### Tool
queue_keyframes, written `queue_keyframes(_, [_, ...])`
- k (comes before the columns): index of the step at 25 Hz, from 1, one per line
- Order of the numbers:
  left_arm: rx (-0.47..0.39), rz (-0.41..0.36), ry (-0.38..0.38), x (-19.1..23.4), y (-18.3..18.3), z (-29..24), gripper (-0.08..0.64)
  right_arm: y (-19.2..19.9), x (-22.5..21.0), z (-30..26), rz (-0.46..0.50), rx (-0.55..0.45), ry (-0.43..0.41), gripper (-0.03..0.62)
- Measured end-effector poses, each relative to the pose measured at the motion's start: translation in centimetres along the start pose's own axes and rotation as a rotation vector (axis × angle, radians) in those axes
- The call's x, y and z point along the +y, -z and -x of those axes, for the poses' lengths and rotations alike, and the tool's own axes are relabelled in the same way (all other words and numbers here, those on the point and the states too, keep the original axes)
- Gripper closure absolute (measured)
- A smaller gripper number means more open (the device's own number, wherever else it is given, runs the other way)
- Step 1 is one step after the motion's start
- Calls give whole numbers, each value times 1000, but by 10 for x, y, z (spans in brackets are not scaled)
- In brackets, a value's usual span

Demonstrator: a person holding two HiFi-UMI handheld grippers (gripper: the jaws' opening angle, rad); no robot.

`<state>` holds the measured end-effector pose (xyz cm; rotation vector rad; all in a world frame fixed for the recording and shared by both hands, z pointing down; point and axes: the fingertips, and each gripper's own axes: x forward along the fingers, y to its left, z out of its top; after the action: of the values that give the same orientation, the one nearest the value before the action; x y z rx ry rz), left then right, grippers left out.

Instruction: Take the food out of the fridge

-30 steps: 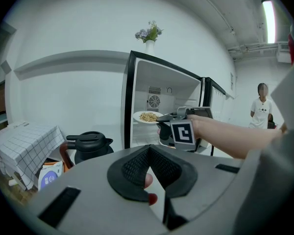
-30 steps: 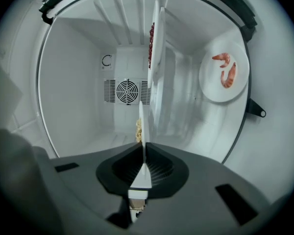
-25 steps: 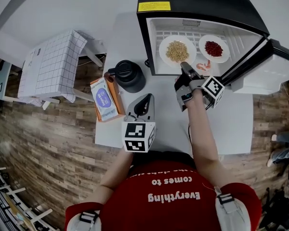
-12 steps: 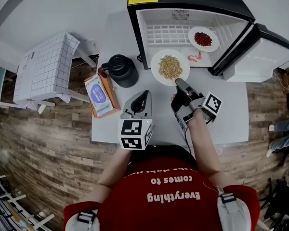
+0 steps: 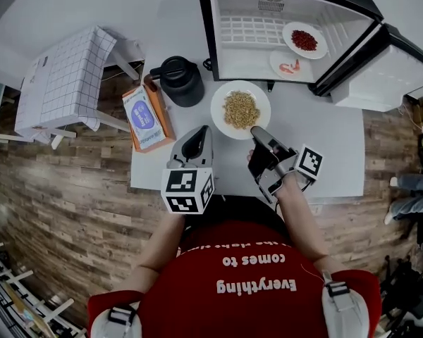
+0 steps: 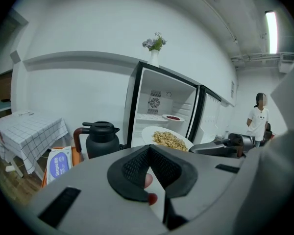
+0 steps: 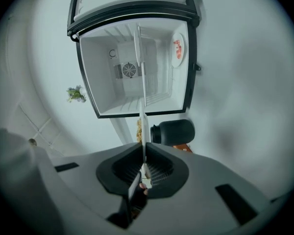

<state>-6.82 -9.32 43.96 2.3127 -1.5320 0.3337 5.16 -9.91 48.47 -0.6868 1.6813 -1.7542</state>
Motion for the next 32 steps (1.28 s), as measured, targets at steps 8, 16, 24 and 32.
queue_keyframes(8, [47, 68, -102, 35, 35, 31, 554, 50, -36, -20, 39, 165, 103, 566])
queue_keyframes(16, [70, 127, -203, 65, 66, 60, 554, 81, -93, -45, 27, 305, 200, 566])
queue_keyframes(24, [80, 166, -273, 87, 79, 75, 554, 100, -151, -63, 22, 382, 343, 566])
queue_keyframes(32, [86, 181, -298, 95, 81, 75, 554, 94, -196, -62, 48, 399, 474, 566])
